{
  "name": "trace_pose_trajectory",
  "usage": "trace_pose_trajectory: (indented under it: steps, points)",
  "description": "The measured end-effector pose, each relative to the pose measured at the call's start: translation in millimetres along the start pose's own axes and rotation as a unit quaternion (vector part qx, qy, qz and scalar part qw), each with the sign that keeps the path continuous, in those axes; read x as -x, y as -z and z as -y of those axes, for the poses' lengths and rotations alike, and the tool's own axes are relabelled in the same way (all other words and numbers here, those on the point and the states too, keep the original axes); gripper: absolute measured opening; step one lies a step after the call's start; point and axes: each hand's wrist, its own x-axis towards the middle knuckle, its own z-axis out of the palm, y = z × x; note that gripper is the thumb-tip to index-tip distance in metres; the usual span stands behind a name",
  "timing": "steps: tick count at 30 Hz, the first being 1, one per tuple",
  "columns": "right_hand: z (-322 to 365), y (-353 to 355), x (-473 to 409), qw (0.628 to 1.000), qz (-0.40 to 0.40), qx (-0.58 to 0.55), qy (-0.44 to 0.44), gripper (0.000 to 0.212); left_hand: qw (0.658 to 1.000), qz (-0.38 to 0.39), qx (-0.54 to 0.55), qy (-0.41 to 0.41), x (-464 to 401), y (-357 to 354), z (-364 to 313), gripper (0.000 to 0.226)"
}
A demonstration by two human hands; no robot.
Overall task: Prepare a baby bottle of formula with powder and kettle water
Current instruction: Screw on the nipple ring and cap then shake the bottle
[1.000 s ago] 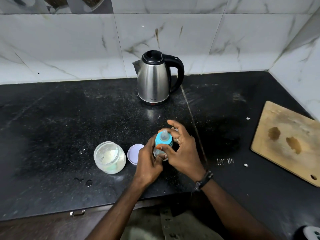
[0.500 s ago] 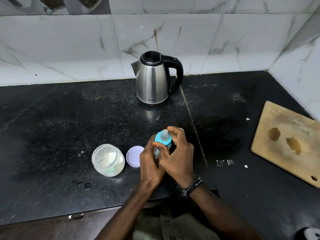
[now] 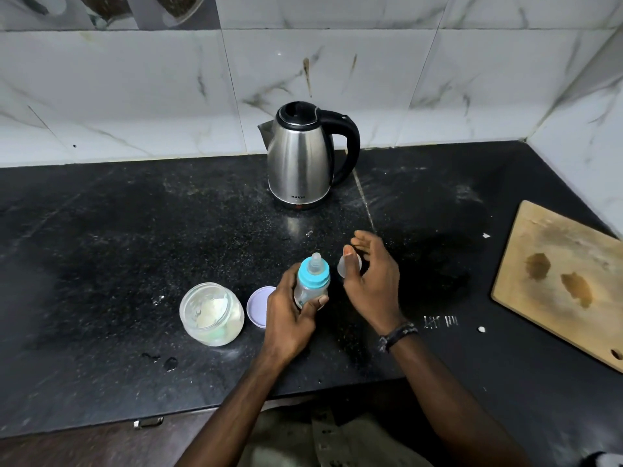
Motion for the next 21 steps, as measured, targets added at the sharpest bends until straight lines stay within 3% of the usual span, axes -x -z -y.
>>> trace_pose_trajectory:
  steps: [4, 9, 16, 21]
  points:
    - [-29.5, 0.4, -16.4, 0.981, 0.103, 0.161, -0.034, 0.052, 1.0, -0.004, 0.006, -0.002, -1.8, 1.0, -0.1, 0.058]
    - [-47.3, -8.1, -19.9, 0.947, 0.203, 0.24, -0.06, 0.076, 1.0, -0.003, 0.009, 0.002, -3.0, 1.1, -2.6, 0.058]
    - [-53.9, -17.9, -15.7, 0.933, 0.217, 0.283, -0.037, 0.063, 1.0, 0.009, 0.004, 0.008, -3.8, 1.4, 0.3, 0.058]
    - [-53.5, -7.7, -20.9, 0.973, 0.159, 0.154, -0.059, 0.054, 1.0, 0.008, 0.005, 0.003, -2.4, 1.6, 1.3, 0.059]
